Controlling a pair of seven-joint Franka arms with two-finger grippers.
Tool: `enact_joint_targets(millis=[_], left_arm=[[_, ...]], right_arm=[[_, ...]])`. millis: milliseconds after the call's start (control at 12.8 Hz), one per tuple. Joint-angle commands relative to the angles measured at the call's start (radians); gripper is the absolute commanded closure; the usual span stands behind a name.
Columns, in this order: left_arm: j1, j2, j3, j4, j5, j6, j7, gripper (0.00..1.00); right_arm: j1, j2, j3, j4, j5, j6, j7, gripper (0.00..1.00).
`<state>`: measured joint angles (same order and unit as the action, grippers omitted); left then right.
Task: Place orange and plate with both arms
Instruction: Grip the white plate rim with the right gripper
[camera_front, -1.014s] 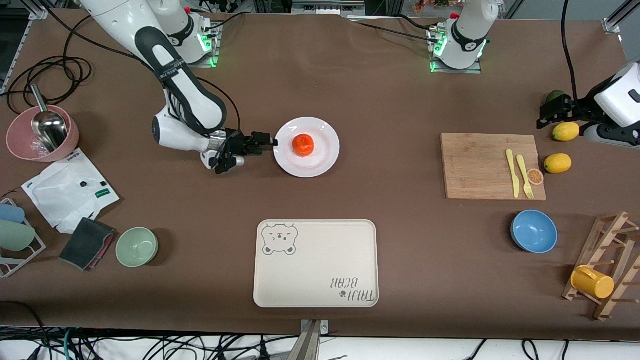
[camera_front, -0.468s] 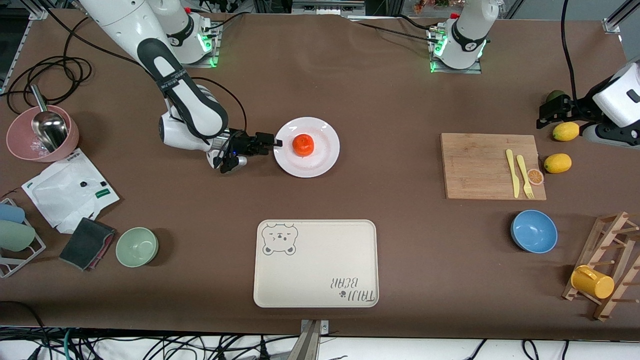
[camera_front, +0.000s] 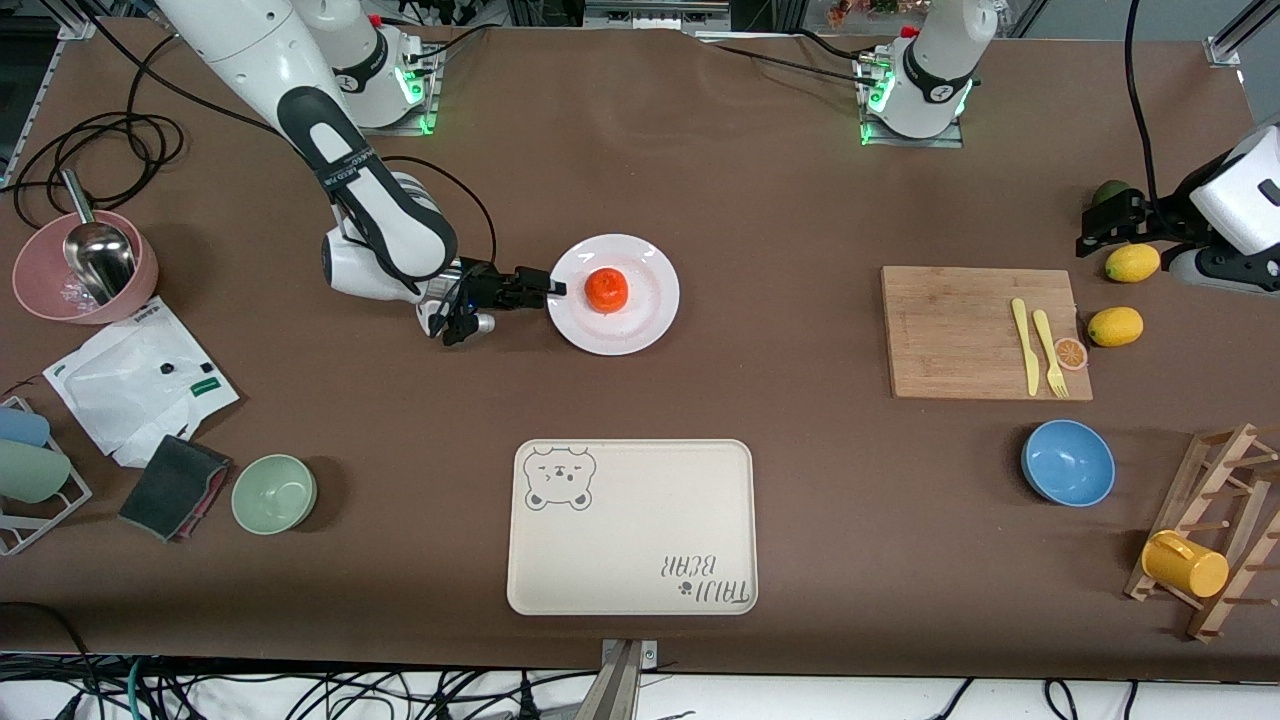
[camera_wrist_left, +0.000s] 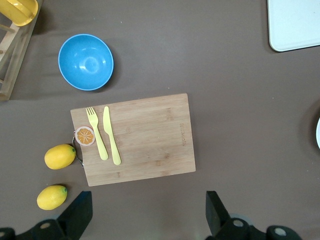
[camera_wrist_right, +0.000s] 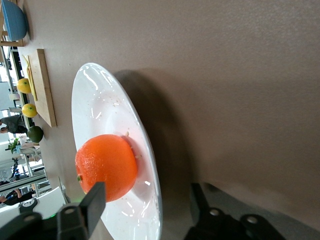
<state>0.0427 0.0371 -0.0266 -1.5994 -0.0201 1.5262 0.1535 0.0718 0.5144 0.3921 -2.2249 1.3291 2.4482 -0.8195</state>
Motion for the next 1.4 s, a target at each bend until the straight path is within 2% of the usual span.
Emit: enact_joint_targets(millis=[0,156,312,468,780,1092,1326], left_arm=[[0.008,-0.009,-0.007,-0.005,0.022,-0.009,-0.006,0.0],[0.008,-0.009,-0.007,-0.004,0.022,-0.009,-0.006,0.0],[0.008,-0.008,-0.006,-0.004,0.022,-0.008,-0.006,0.0],[0.011,-0.006,-0.004,-0.004,0.022,-0.006,-0.008,0.0],[0.016,-0.006,-0.004,-0.004,0.023,-0.003,-0.008,0.0],[0.016,-0.006,-0.006,-0.004,0.023,-0.004,-0.008,0.0],[0.016,-0.006,-0.006,-0.004,0.023,-0.003,-0.008,0.0]], right_arm=[[-0.001,0.003,0.011,-0.002,0.029,0.015,-0.029,0.35],[0.002,0.007,0.011,-0.002,0.03,0.017,-0.032,0.36],[0.003,0.018,0.011,-0.002,0.08,0.015,-0.093,0.49],[0.01,0.022,0.011,-0.002,0.116,0.015,-0.132,0.56],[0.011,0.022,0.01,-0.001,0.117,0.015,-0.132,0.67],[0.011,0.024,0.011,-0.001,0.117,0.015,-0.138,0.83],[0.011,0.024,0.01,-0.001,0.117,0.015,-0.139,0.89]])
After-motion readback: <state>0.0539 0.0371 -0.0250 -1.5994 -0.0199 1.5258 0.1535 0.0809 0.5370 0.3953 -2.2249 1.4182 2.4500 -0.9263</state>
